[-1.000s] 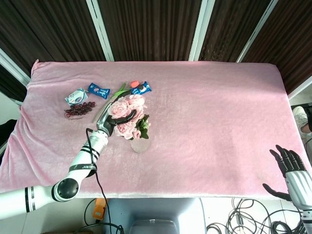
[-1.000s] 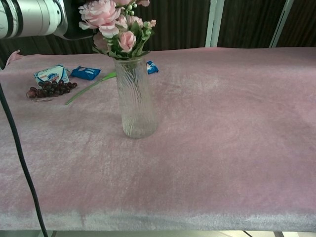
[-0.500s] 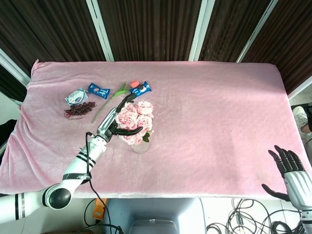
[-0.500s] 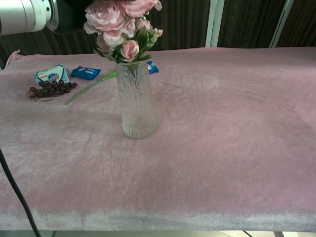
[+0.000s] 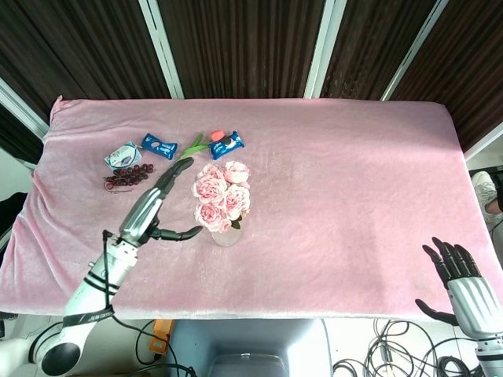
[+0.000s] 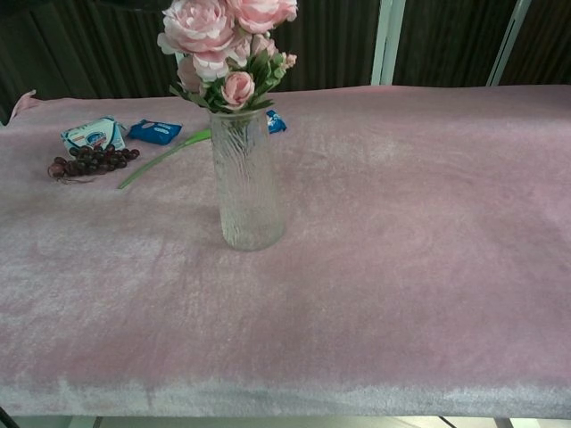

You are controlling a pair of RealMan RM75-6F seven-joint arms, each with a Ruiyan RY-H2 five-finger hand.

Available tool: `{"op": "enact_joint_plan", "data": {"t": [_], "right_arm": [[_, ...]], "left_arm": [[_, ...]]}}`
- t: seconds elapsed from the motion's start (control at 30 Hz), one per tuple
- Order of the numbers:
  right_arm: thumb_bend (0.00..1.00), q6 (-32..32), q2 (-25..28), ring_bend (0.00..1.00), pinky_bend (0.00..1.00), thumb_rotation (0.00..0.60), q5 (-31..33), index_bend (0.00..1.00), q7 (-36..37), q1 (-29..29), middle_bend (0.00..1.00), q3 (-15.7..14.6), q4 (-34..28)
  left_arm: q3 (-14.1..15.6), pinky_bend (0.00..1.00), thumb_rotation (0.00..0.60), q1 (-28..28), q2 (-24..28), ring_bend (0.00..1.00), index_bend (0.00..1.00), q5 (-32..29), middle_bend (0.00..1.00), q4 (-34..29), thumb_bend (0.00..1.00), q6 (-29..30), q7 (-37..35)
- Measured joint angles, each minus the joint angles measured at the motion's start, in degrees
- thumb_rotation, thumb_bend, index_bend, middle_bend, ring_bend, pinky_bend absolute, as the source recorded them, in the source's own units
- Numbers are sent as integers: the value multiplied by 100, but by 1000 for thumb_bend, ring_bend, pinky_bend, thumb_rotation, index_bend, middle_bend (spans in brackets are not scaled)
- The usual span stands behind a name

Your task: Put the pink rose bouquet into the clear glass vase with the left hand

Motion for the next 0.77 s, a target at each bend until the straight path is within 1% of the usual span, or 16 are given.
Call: {"op": "enact_joint_plan", "data": {"t": [0.03,0.13,0.17,0.2,0.27,0.33,0.37,0.47,0.57,0.67,0.77], "right_arm": [[298,-2,-11,0,0,600,8,0,-35,-3,0,1,-1],[298,13,-36,0,0,600,44,0,-103,-24,0,9,-16],[298,36,-41,0,0,600,57,0,-108,-35,0,17,-17],[298,63,-50,0,0,600,78,0,-119,-48,0,29,-18],[297,103,-79,0,0,600,150,0,-168,-71,0,67,-19],[298,102,-120,0,0,600,246,0,-249,-80,0,108,-21],[298,91,-140,0,0,600,292,0,-293,-81,0,125,-24],[298,22,-213,0,0,600,425,0,-476,-69,0,173,-38],[297,-55,-291,0,0,600,518,0,-684,-46,0,212,-59],[298,-92,-353,0,0,600,556,0,-803,-34,0,231,-75],[298,-71,-353,0,0,600,540,0,-793,-43,0,227,-72]], "left_arm": [[120,0,600,143,49,0,0,234,0,-3,220,180,76],[634,0,600,728,162,0,0,998,0,96,250,870,244],[874,0,600,975,194,0,0,1274,0,224,254,1133,334],[1045,0,600,1136,210,0,0,1447,0,359,255,1297,422],[1341,0,600,1403,217,0,0,1700,0,784,255,1566,708],[1521,0,600,1612,166,0,0,1813,0,1234,256,1783,963],[1628,0,600,1764,87,0,0,1868,0,1560,257,1941,1076],[1870,0,600,2077,-248,0,0,1955,0,2406,263,2216,1155],[2014,0,600,2290,-677,0,0,1954,0,3204,270,2338,1340],[2071,0,600,2408,-1011,0,0,1951,0,3658,272,2433,1747],[2093,0,600,2480,-1260,0,0,2025,0,3925,273,2586,1991]]}}
